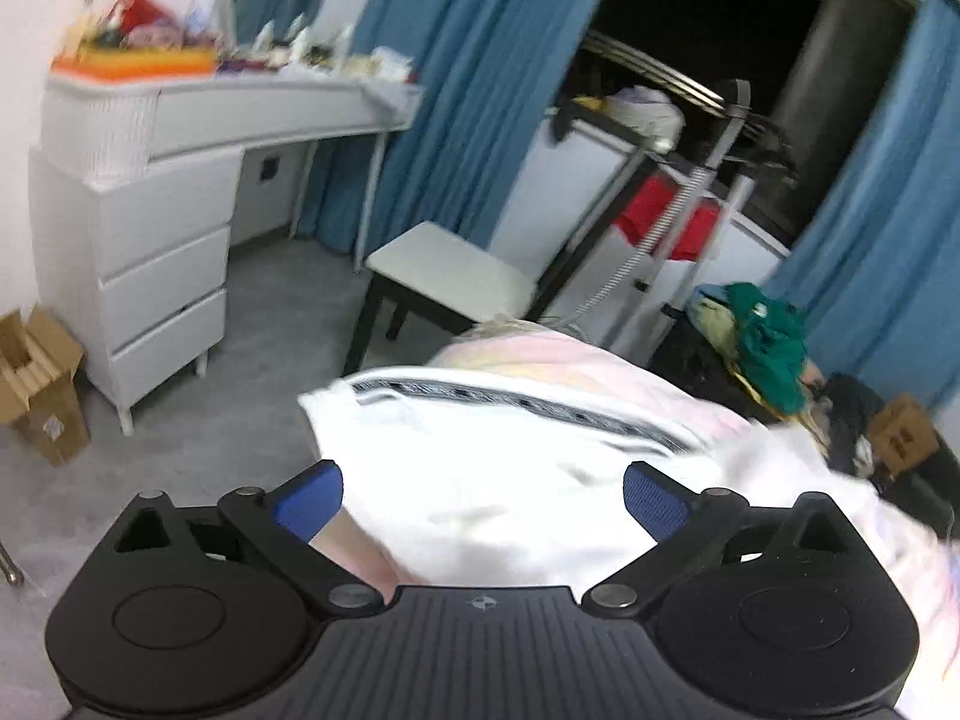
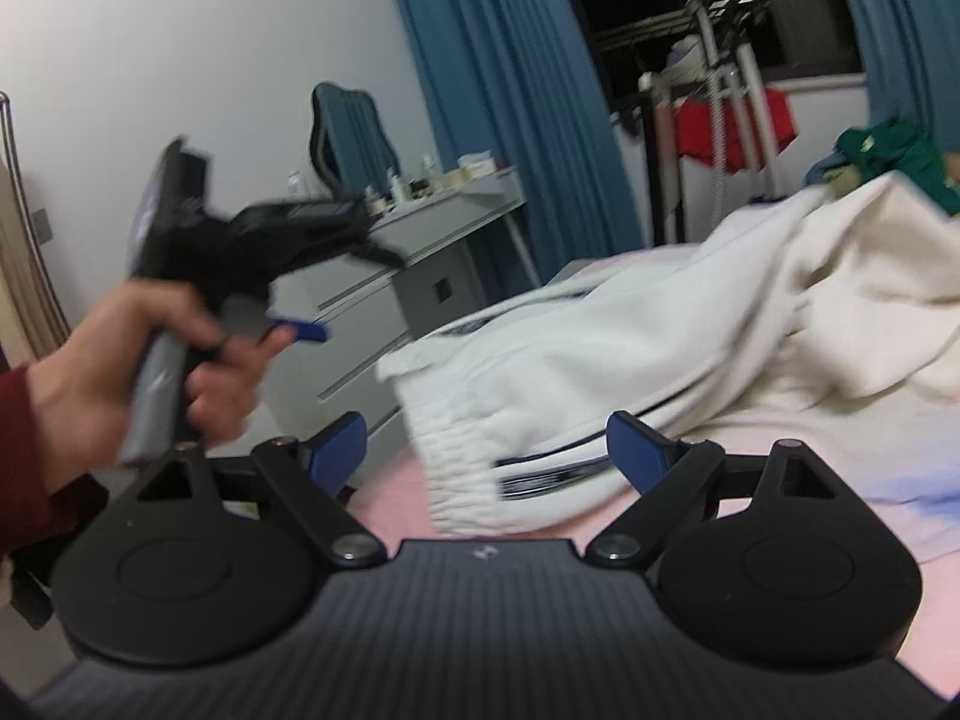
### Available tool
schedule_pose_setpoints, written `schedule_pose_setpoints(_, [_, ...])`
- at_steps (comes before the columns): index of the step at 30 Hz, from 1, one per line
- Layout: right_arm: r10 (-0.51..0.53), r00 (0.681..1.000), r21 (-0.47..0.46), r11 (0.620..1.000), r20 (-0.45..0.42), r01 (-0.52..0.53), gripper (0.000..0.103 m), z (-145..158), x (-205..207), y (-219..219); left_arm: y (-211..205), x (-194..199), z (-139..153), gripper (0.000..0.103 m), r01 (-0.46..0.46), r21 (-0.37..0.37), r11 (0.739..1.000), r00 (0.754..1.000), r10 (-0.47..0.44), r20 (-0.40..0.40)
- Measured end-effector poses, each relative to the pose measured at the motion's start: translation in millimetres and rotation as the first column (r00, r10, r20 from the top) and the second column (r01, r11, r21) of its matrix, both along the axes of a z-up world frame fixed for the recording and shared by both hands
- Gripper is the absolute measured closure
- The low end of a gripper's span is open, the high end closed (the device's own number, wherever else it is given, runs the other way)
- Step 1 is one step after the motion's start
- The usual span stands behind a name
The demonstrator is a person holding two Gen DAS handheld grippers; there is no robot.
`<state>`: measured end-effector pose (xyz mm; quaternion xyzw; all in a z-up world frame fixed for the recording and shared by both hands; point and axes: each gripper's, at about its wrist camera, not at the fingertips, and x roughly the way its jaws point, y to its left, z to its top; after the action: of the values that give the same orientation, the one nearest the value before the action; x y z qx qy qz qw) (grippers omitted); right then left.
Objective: Fold clothes
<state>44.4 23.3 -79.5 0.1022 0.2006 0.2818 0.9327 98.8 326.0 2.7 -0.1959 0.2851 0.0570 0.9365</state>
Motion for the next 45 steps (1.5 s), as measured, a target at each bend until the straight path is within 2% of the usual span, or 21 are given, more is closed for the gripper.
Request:
schedule_pose_setpoints(4, [-0.086, 0.995, -0.017, 0.996, 0.044, 0.087, 0.015, 20.2, -11.0, -58.7, -64.6, -42.9, 16.1, 0.002, 0.085, 0.062, 0.994, 0.996, -0.087, 0.033])
schedule_pose_setpoints(7, [-0.160, 0.983, -0.043, 0.985, 0.087, 0.164, 0.015, 30.0, -20.8, -100.5, -125.0, -69.2, 22.7, 0.002, 0.175, 0.097, 0.980, 0.981, -0.183, 0.071])
schedule_pose_setpoints(11, [-0.245, 0.964, -0.073, 0.965, 0.106, 0.253, 0.015, 38.4, -20.5, -152.1, -196.1, -91.7, 21.7, 0.002, 0.270, 0.102, 0.958, 0.954, -0.280, 0.110])
schedule_pose_setpoints(15, [-0.298, 0.944, -0.109, 0.943, 0.142, 0.314, 0.015, 37.0, -16.6, -189.3, -250.3, -107.4, 7.8, 0.002, 0.308, 0.115, 0.945, 0.935, -0.322, 0.147])
schedule_pose_setpoints(19, [-0.367, 0.921, -0.071, 0.923, 0.134, 0.378, 0.015, 16.0, -17.7, -217.9, -272.2, -104.6, -24.6, 0.002, 0.321, 0.092, 0.943, 0.932, -0.332, 0.149])
schedule_pose_setpoints(24, [-0.425, 0.902, -0.074, 0.900, 0.075, 0.430, 0.015, -1.4, -22.7, -232.9, -271.7, -82.4, -50.6, 0.003, 0.308, 0.132, 0.942, 0.940, -0.323, 0.111])
schedule_pose_setpoints(26, [-0.438, 0.897, -0.073, 0.894, 0.054, 0.441, 0.015, -3.1, -22.1, -236.3, -275.8, -67.5, -52.2, 0.003, 0.324, 0.160, 0.933, 0.934, -0.342, 0.101])
schedule_pose_setpoints(29, [-0.458, 0.889, -0.036, 0.888, 0.013, 0.458, 0.015, -7.0, -22.0, -243.2, -282.8, -31.6, -44.5, 0.003, 0.331, 0.254, 0.909, 0.926, -0.365, 0.100])
schedule_pose_setpoints(33, [-0.498, 0.867, -0.046, 0.866, -0.020, 0.497, 0.015, -16.1, -17.2, -251.4, -290.6, 44.3, -30.8, 0.004, 0.326, 0.327, 0.887, 0.926, -0.369, 0.078])
schedule_pose_setpoints(36, [-0.529, 0.848, -0.059, 0.848, -0.041, 0.526, 0.015, -23.0, -13.6, -257.7, -295.0, 113.5, -22.8, 0.005, 0.281, 0.327, 0.902, 0.943, -0.323, 0.082])
schedule_pose_setpoints(39, [-0.558, 0.828, -0.096, 0.829, -0.058, 0.551, 0.015, -36.8, 0.3, -262.3, -299.2, 183.8, -19.1, 0.008, 0.269, 0.256, 0.928, 0.952, -0.297, 0.075])
schedule_pose_setpoints(41, [-0.561, 0.823, -0.107, 0.827, -0.090, 0.552, 0.015, -46.8, 14.5, -265.3, -306.5, 227.8, -20.2, 0.010, 0.254, 0.242, 0.936, 0.960, -0.274, 0.053])
schedule_pose_setpoints(45, [-0.554, 0.820, -0.103, 0.833, -0.145, 0.544, 0.015, -65.0, 45.3, -268.3, -326.4, 307.3, -34.3, 0.013, 0.290, 0.242, 0.926, 0.956, -0.290, -0.038])
